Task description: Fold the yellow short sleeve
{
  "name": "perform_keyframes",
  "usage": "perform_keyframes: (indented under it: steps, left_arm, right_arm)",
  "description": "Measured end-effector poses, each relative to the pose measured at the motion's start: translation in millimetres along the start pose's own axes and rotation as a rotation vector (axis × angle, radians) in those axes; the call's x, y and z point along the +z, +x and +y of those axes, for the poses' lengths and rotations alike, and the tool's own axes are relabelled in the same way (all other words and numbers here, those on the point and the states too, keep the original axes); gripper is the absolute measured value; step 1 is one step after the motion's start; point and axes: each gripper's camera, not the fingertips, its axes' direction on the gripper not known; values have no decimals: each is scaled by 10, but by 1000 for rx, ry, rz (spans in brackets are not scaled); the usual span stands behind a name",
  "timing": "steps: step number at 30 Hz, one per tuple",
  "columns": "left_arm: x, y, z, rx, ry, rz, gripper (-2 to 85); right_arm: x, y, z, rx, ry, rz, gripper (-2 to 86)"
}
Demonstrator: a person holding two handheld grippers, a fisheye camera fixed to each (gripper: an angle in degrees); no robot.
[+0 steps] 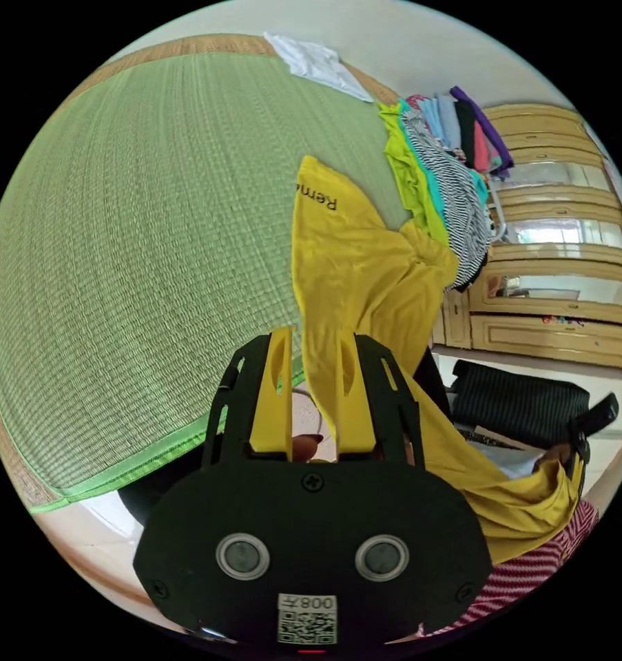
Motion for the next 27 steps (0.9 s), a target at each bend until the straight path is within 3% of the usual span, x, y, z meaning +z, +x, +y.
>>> perform_keyframes:
  steps: [5,8,13,16,27]
  left_arm:
    - [-302,-178,352,11,37,145,14]
    - [-806,-358,728,8,172,321,4]
    - [-2152,-719,1695,50,561,627,-1]
    - [-2949,-784,2387,138,784,712,0]
    - [-4758,-79,4980,554,1264,522,0]
  right_arm:
    - [-114,-146,86,1,46,46,6]
    - [-316,-273,106,-8,89,118,6]
    - [-830,-686,112,-81,207,285,7]
    - [-1153,-1036,148,-147,302,392,7]
    - [-1856,-2114,274,-354,620,637,9]
